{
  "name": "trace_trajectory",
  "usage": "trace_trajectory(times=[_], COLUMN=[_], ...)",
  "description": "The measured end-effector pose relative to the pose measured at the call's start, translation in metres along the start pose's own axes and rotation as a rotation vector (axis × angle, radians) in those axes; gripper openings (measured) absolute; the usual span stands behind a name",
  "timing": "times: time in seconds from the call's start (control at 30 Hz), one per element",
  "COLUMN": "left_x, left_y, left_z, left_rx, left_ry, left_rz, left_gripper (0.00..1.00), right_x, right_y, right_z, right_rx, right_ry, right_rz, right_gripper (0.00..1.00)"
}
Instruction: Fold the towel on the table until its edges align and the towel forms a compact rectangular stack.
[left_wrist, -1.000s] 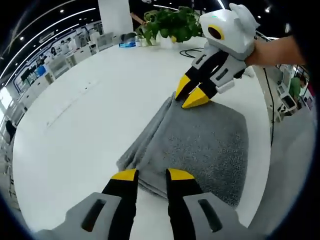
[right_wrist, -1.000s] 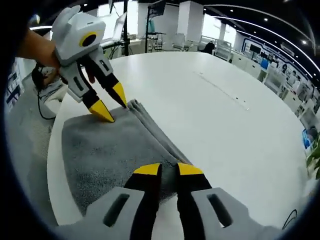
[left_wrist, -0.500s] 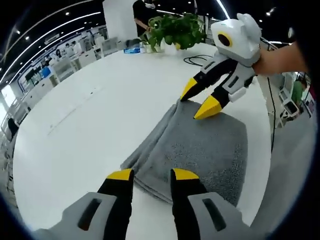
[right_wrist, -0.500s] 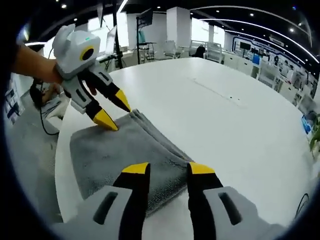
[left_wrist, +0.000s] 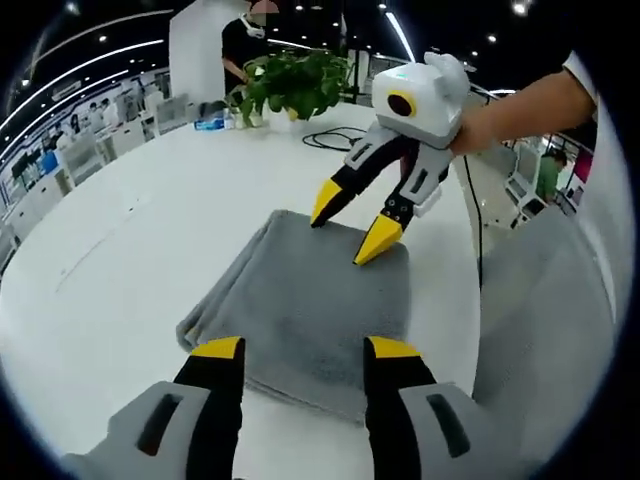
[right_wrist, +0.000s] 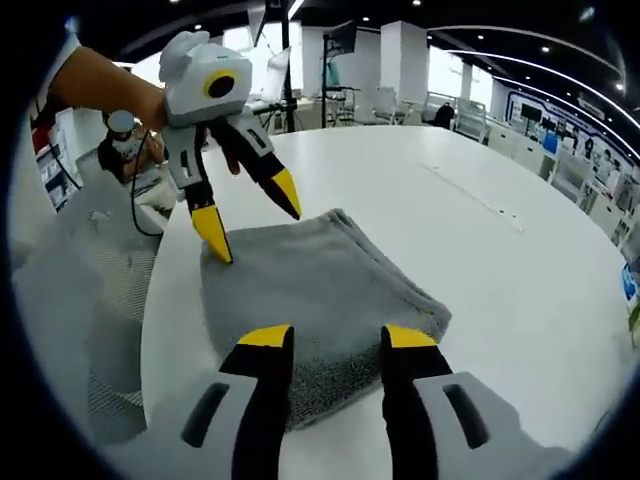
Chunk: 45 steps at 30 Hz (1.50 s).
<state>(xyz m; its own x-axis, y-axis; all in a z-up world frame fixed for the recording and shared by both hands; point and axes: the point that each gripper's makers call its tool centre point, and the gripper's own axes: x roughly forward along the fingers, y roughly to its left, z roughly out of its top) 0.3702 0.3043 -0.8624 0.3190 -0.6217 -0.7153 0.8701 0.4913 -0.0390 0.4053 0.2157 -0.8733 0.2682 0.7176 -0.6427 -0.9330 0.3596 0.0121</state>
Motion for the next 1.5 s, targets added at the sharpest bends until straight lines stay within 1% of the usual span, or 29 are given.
trace_trajectory(times=[0.1, 0.17, 0.2, 0.3, 0.37, 0.43, 0.5, 0.6, 0.67, 0.7, 0.73, 0.77, 0.8, 0.83, 0.87, 0.93, 0.97, 1.0, 1.03, 1.1, 1.17, 1.2, 1.27, 1.3, 1.33, 1.37, 1.43, 1.47, 1.5], left_x=[0.002, 0.006, 0.006, 0.011, 0.015, 0.017, 0.019, 0.016, 0.011, 0.008, 0.005, 0.002, -0.001, -0.003, -0.005, -0.007, -0.008, -0.008, -0.009, -0.007, -0.001, 0.001, 0.008, 0.01, 0.012, 0.013, 0.016, 0.018, 0.019], left_y=[-0.002, 0.002, 0.004, 0.004, 0.003, 0.005, 0.006, 0.008, 0.011, 0.013, 0.018, 0.023, 0.026, 0.03, 0.032, 0.037, 0.041, 0.046, 0.049, 0.053, 0.049, 0.048, 0.042, 0.041, 0.043, 0.044, 0.045, 0.047, 0.047], left_z=[-0.009, -0.013, -0.017, -0.021, -0.023, -0.024, -0.024, -0.023, -0.02, -0.019, -0.018, -0.019, -0.017, -0.016, -0.015, -0.018, -0.019, -0.021, -0.023, -0.031, -0.035, -0.035, -0.035, -0.036, -0.034, -0.033, -0.03, -0.029, -0.029], left_rx=[0.001, -0.001, 0.008, 0.044, 0.071, 0.084, 0.11, 0.106, 0.089, 0.084, 0.066, 0.045, 0.035, 0.005, -0.041, -0.143, -0.149, -0.137, -0.141, -0.157, -0.169, -0.167, -0.152, -0.123, -0.091, -0.075, -0.079, -0.085, -0.082], left_ry=[0.03, 0.045, 0.067, 0.086, 0.102, 0.111, 0.116, 0.118, 0.098, 0.091, 0.09, 0.095, 0.087, 0.069, 0.06, 0.049, 0.054, 0.058, 0.069, 0.104, 0.127, 0.127, 0.148, 0.162, 0.167, 0.168, 0.167, 0.164, 0.164], left_rz=[-0.001, 0.009, 0.024, 0.031, 0.037, 0.045, 0.05, 0.05, 0.054, 0.062, 0.089, 0.112, 0.128, 0.146, 0.156, 0.177, 0.196, 0.217, 0.236, 0.268, 0.261, 0.257, 0.241, 0.234, 0.248, 0.251, 0.244, 0.235, 0.233], left_gripper=[0.53, 0.55, 0.56, 0.58, 0.58, 0.59, 0.59, 0.59, 0.59, 0.59, 0.6, 0.59, 0.58, 0.56, 0.54, 0.52, 0.52, 0.52, 0.51, 0.51, 0.49, 0.46, 0.38, 0.37, 0.36, 0.36, 0.32, 0.29, 0.28], right_x=[0.001, 0.001, 0.003, 0.003, 0.005, 0.004, 0.006, 0.005, 0.001, -0.001, -0.001, -0.005, -0.006, -0.007, -0.008, -0.007, -0.008, -0.009, -0.01, -0.007, -0.004, -0.002, 0.0, 0.001, 0.002, 0.002, 0.003, 0.004, 0.004], right_y=[-0.001, -0.002, -0.003, -0.002, -0.002, -0.001, -0.002, -0.002, -0.004, -0.005, -0.007, -0.009, -0.01, -0.011, -0.012, -0.015, -0.014, -0.015, -0.014, -0.016, -0.015, -0.012, -0.008, -0.01, -0.011, -0.011, -0.012, -0.012, -0.013], right_z=[-0.005, -0.009, -0.012, -0.016, -0.023, -0.022, -0.025, -0.023, -0.022, -0.02, -0.02, -0.021, -0.02, -0.021, -0.021, -0.027, -0.028, -0.028, -0.026, -0.032, -0.032, -0.035, -0.035, -0.036, -0.039, -0.04, -0.042, -0.043, -0.043], right_rx=[0.008, 0.018, 0.021, 0.032, 0.028, 0.016, 0.027, 0.038, 0.051, 0.086, 0.097, 0.122, 0.121, 0.146, 0.162, 0.181, 0.191, 0.2, 0.215, 0.241, 0.247, 0.253, 0.276, 0.276, 0.28, 0.283, 0.309, 0.301, 0.298], right_ry=[0.006, 0.011, 0.014, 0.027, 0.049, 0.04, 0.043, 0.035, 0.021, 0.01, 0.01, 0.017, 0.006, -0.014, -0.018, -0.007, 0.002, -0.002, -0.004, 0.024, 0.025, 0.042, 0.043, 0.045, 0.053, 0.054, 0.059, 0.062, 0.067], right_rz=[-0.004, -0.007, -0.009, -0.012, -0.021, -0.028, -0.034, -0.044, -0.054, -0.066, -0.076, -0.1, -0.113, -0.128, -0.135, -0.151, -0.167, -0.177, -0.195, -0.198, -0.198, -0.19, -0.172, -0.176, -0.185, -0.185, -0.191, -0.193, -0.197], right_gripper=[0.36, 0.36, 0.36, 0.36, 0.36, 0.36, 0.36, 0.36, 0.36, 0.35, 0.35, 0.34, 0.33, 0.32, 0.32, 0.33, 0.33, 0.33, 0.33, 0.33, 0.31, 0.29, 0.22, 0.22, 0.22, 0.21, 0.21, 0.2, 0.2])
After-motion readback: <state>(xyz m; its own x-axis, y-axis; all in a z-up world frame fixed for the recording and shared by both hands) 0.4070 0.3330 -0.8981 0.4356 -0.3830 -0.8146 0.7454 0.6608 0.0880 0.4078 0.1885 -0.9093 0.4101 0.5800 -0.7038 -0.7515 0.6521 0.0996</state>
